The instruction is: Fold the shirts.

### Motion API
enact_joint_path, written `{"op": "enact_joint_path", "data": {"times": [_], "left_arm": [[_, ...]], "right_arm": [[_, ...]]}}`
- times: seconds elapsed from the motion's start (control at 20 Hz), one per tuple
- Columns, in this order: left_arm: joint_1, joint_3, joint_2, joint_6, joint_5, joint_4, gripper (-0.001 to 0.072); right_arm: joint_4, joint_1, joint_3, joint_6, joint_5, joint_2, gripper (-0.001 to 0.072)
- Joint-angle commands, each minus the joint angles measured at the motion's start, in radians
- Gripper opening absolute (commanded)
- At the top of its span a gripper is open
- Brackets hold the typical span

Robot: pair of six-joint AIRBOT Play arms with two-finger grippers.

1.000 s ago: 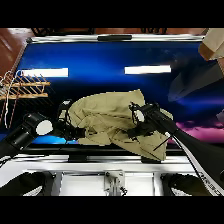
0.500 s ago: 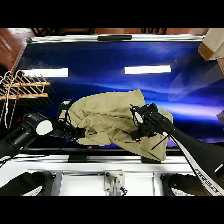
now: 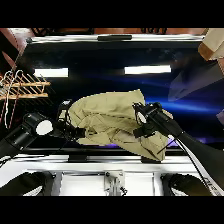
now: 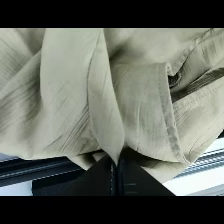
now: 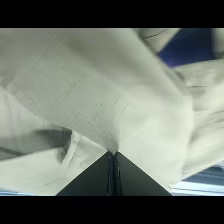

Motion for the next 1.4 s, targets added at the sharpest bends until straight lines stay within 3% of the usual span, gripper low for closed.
{"op": "enact_joint_path", "data": {"times": [0.0, 0.25, 0.45, 0.55, 0.6, 0.7, 0.75, 0.95, 1.05, 1.2, 1.35], "left_arm": [[0.000, 0.000, 0.001, 0.000, 0.000, 0.000, 0.0042], [0.000, 0.000, -0.004, 0.000, 0.000, 0.000, 0.0044], [-0.001, -0.018, -0.010, 0.001, 0.000, 0.001, 0.0044], [-0.001, -0.046, -0.022, 0.000, 0.000, 0.000, 0.0058], [-0.001, -0.060, -0.028, 0.000, -0.002, 0.000, 0.0174], [0.000, -0.059, -0.033, -0.001, -0.022, 0.000, 0.0535], [0.000, -0.046, -0.030, 0.000, -0.043, 0.000, 0.0580], [-0.005, 0.058, -0.028, 0.039, -0.034, -0.005, 0.0582], [-0.026, 0.068, -0.057, 0.116, 0.044, -0.053, 0.0582], [-0.084, 0.069, -0.165, 0.264, 0.010, -0.064, 0.0582], [-0.124, 0.069, -0.234, 0.314, -0.009, -0.051, 0.0582]], "right_arm": [[-0.014, 0.000, 0.012, 0.005, -0.009, 0.052, 0.0052], [0.000, 0.000, 0.013, -0.005, -0.010, 0.145, 0.0052], [0.007, 0.000, 0.056, -0.005, -0.016, 0.369, 0.0052], [0.052, 0.000, 0.098, 0.058, -0.044, 0.477, 0.0052], [0.076, 0.000, 0.104, 0.088, -0.062, 0.515, 0.0052], [0.113, 0.000, 0.104, 0.106, -0.052, 0.547, 0.0052], [0.119, 0.000, 0.103, 0.105, -0.034, 0.543, 0.0051], [0.119, 0.000, 0.101, 0.105, -0.025, 0.504, 0.0052], [0.119, 0.000, 0.101, 0.103, -0.031, 0.487, 0.0052], [0.122, 0.000, 0.101, 0.101, -0.032, 0.481, 0.0052], [0.130, 0.000, 0.101, 0.101, -0.034, 0.481, 0.0052]]}}
